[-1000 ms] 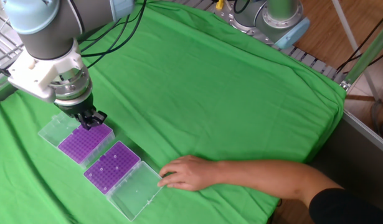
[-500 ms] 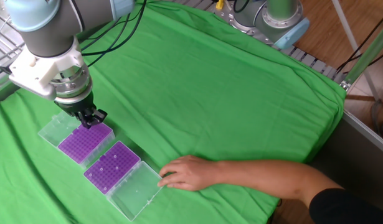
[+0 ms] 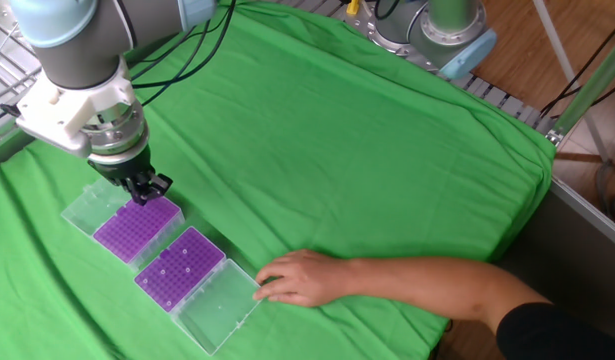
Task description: Insert a small pipette tip into the holder for small pipette tips
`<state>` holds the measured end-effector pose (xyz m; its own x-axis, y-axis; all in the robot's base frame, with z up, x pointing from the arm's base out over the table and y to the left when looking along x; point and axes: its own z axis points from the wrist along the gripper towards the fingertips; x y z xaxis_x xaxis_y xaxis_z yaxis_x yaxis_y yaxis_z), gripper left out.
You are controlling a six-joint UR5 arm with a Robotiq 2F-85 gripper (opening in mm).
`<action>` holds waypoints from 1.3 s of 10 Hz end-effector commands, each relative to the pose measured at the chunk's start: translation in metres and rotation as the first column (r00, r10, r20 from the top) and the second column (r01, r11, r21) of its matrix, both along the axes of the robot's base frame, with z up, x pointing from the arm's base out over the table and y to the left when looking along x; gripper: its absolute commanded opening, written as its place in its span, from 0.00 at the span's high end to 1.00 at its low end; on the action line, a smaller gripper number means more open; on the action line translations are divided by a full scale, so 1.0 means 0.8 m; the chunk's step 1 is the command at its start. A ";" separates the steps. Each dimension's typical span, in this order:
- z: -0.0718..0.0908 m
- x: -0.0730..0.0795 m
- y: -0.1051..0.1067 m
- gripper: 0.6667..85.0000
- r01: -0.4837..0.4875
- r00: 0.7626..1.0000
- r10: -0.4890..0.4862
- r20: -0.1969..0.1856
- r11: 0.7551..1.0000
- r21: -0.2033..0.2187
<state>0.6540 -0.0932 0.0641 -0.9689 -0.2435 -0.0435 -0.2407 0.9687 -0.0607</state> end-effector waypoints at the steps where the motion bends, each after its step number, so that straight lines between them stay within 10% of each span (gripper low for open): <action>1: 0.000 -0.001 0.002 1.00 0.007 1.000 -0.007 0.004 1.000 0.016; 10: -0.010 0.002 0.005 0.99 -0.004 1.000 0.004 0.022 0.999 0.038; 13: -0.011 -0.001 0.011 0.81 -0.029 0.999 0.028 0.016 0.998 0.056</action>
<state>0.6536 -0.0883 0.0551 -0.9631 -0.2609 -0.0657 -0.2594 0.9653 -0.0299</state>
